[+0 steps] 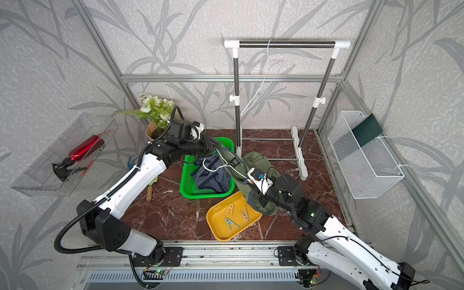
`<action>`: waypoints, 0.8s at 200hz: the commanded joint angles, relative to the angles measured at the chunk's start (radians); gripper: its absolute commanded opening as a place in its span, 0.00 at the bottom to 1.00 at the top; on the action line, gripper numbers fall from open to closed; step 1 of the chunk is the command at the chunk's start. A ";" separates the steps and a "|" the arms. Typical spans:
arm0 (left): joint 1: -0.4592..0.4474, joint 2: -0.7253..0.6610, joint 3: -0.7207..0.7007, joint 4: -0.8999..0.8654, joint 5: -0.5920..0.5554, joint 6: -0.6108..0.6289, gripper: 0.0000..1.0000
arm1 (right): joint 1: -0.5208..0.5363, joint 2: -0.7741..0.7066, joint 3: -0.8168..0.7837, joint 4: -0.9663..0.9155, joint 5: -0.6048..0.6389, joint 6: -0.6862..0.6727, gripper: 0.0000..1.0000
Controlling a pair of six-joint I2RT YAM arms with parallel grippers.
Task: Remove the clothespins securing tank tops to the hanger
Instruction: Adjust the hanger.
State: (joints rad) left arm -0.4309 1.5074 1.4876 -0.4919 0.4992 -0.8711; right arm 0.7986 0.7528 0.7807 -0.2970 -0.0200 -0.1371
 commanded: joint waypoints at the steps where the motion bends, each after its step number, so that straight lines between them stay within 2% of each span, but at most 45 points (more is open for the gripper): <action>1: -0.003 0.009 -0.003 -0.004 0.027 0.017 0.14 | -0.002 -0.003 0.000 0.108 0.003 0.001 0.00; 12: -0.003 0.010 -0.001 -0.013 0.022 0.021 0.09 | -0.002 0.001 -0.001 0.105 0.008 -0.003 0.00; 51: -0.002 0.018 -0.002 0.000 0.013 0.005 0.02 | -0.002 -0.014 -0.018 0.106 0.000 -0.007 0.00; 82: 0.007 0.023 -0.013 0.048 0.009 -0.040 0.00 | -0.001 -0.034 -0.016 0.062 -0.028 -0.021 0.26; 114: 0.018 0.028 -0.025 0.091 -0.001 -0.095 0.00 | 0.005 -0.049 -0.007 0.029 -0.058 -0.001 0.45; 141: 0.026 0.028 -0.025 0.098 -0.020 -0.121 0.00 | 0.014 -0.037 0.004 0.008 -0.092 0.015 0.56; 160: 0.028 0.027 -0.024 0.107 -0.027 -0.134 0.00 | 0.026 -0.032 0.000 0.012 -0.095 0.024 0.60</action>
State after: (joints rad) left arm -0.4110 1.5383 1.4685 -0.4381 0.4915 -0.9649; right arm 0.8078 0.7174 0.7559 -0.2966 -0.0883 -0.1379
